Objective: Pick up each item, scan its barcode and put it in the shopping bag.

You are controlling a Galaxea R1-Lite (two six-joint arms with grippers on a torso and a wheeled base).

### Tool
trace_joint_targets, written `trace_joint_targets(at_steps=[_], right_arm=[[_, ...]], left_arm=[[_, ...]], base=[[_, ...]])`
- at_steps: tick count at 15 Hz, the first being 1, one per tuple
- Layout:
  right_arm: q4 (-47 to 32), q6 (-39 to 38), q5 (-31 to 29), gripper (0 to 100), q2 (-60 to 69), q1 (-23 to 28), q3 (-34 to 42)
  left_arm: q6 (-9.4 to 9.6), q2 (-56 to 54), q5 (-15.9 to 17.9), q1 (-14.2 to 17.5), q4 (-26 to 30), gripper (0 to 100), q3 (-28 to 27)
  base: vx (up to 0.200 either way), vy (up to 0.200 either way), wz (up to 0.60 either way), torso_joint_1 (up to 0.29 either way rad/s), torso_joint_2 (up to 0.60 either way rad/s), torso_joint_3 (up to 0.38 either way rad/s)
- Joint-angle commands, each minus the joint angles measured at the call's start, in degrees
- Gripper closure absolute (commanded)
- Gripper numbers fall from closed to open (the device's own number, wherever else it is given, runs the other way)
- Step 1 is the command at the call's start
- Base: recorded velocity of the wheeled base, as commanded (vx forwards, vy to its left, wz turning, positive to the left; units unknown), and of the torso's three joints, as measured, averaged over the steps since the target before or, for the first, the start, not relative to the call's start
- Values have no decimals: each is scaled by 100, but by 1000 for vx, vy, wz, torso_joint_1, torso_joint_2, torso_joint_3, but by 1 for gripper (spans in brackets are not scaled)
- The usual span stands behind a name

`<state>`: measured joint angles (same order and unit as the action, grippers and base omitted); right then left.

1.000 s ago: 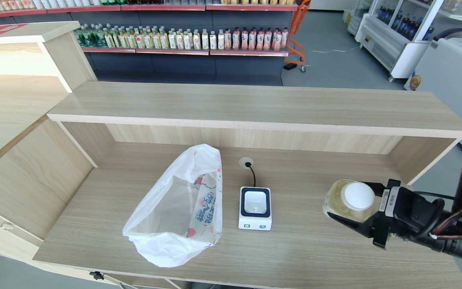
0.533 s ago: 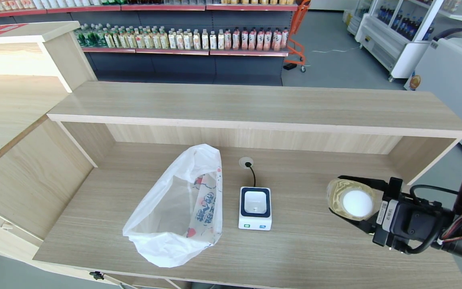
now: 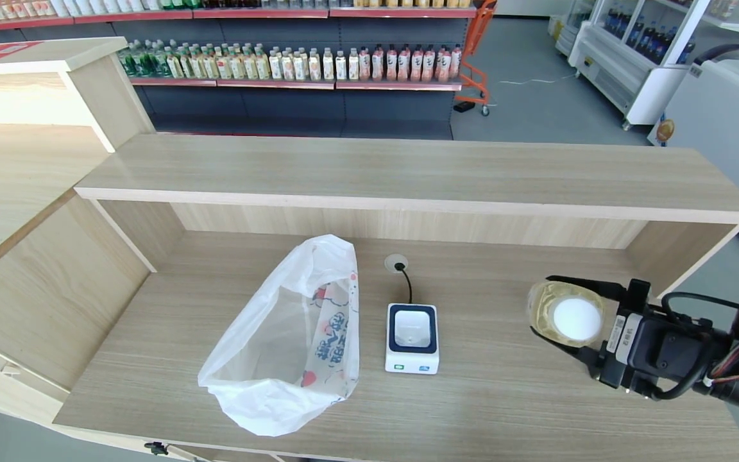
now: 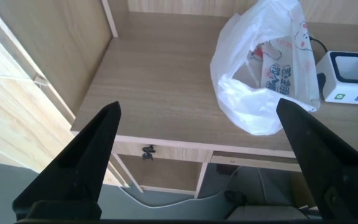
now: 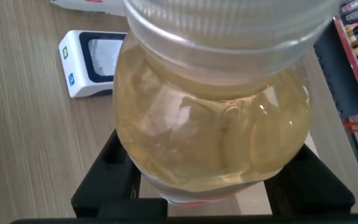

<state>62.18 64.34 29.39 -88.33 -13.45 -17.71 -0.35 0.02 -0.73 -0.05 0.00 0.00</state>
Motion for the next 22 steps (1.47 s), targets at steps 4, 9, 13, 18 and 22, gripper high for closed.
trace_joint_targets(at_steps=[4, 9, 13, 18, 22], right_arm=[[-22, -9, 40, 100, -88, 61, -4], [-13, -9, 172, 100, -483, 158, -162], [145, 8, 260, 100, -949, 176, -241], [1446, 166, 735, 100, -2135, 211, -127], [1525, 289, 884, 100, -2716, 281, -567]], left_arm=[[-9, -2, -6, -4, 0, 0, 0], [9, -2, 3, -4, 0, 0, 0], [9, -2, 3, -4, 0, 0, 0], [9, -2, 3, -4, 0, 0, 0], [9, -2, -6, -4, 0, 0, 0]], base=[[0, 200, 0, 8, 7, -1], [0, 120, 0, 1, 2, 2], [0, 0, 0, 0, 0, 0], [0, 0, 0, 0, 0, 0], [0, 0, 0, 0, 0, 0]])
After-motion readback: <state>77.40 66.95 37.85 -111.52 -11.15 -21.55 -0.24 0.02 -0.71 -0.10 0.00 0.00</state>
